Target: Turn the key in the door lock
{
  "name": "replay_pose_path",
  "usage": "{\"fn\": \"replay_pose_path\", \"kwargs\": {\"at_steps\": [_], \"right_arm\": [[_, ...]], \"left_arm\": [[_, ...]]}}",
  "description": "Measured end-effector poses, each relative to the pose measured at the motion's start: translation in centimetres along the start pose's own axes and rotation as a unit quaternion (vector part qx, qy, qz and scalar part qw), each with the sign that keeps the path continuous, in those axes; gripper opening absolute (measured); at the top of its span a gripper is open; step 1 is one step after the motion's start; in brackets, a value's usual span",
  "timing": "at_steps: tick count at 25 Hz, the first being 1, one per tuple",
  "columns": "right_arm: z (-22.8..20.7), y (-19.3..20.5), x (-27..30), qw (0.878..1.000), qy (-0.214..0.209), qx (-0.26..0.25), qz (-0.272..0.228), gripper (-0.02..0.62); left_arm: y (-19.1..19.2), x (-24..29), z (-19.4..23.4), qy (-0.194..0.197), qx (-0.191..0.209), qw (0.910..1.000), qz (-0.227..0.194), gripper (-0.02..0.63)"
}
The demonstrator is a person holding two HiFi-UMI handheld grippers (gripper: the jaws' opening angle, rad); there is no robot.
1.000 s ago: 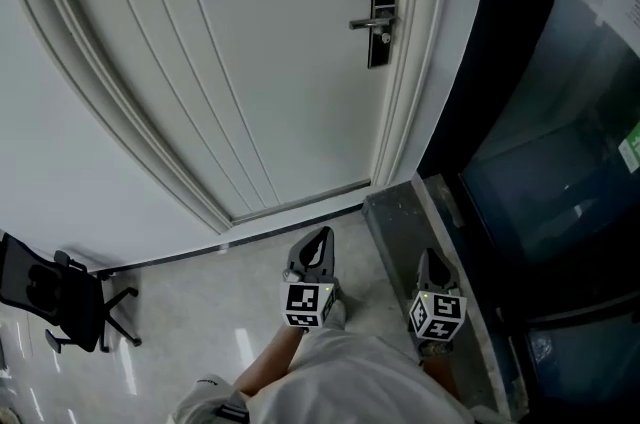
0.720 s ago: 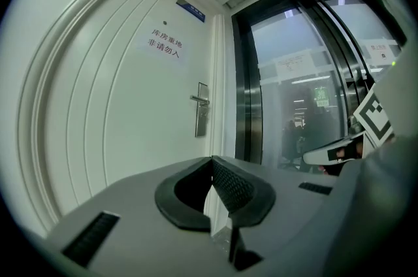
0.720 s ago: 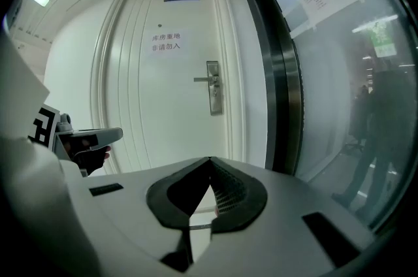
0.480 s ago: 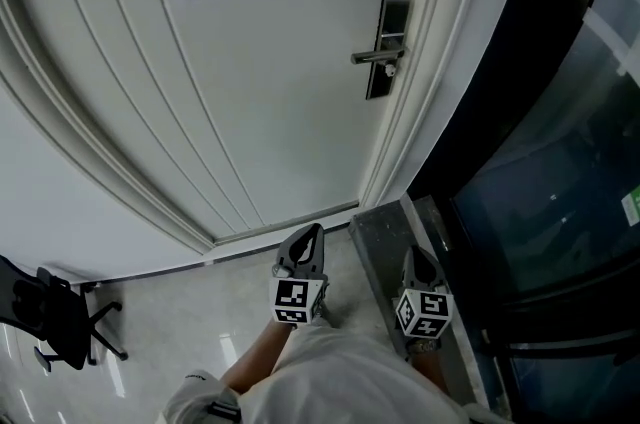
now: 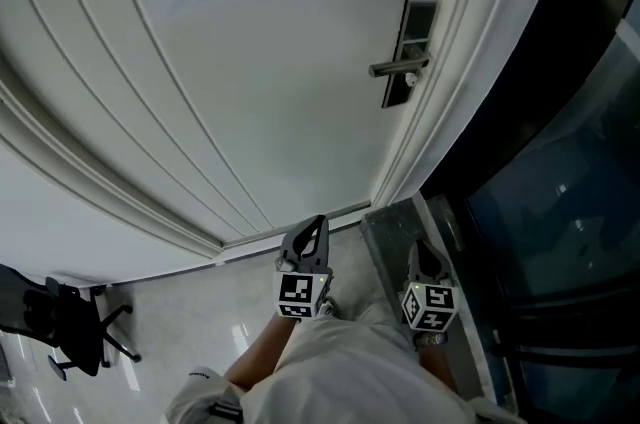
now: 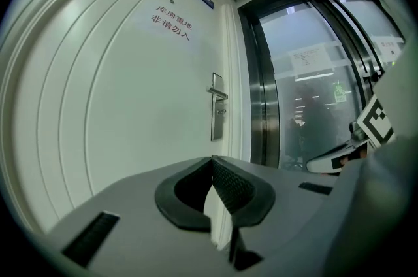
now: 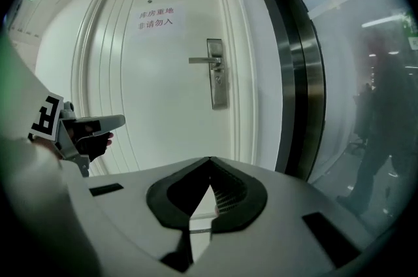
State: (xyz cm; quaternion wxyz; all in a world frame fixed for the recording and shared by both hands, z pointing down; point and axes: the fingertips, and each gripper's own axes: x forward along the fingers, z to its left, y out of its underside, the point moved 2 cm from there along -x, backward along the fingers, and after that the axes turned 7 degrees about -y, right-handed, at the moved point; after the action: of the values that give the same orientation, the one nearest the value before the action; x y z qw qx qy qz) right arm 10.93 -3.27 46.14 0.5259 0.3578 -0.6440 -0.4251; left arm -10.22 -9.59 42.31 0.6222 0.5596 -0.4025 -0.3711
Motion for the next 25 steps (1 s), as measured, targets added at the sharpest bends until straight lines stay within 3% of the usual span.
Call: {"fn": "replay_pose_path", "kwargs": {"at_steps": [12, 25], "right_arm": [[0.0, -2.4, 7.9, 0.997, -0.058, -0.041, 0.008, 0.002], [-6.6, -8.9, 16.2, 0.995, -0.077, -0.05, -0.049, 0.002]], "left_arm": [[1.0, 3.0, 4.3, -0.077, -0.006, 0.9968, 0.021, 0.009], [-2.6, 10.3, 3.5, -0.112, 0.026, 0.9934, -0.004, 0.009]]}}
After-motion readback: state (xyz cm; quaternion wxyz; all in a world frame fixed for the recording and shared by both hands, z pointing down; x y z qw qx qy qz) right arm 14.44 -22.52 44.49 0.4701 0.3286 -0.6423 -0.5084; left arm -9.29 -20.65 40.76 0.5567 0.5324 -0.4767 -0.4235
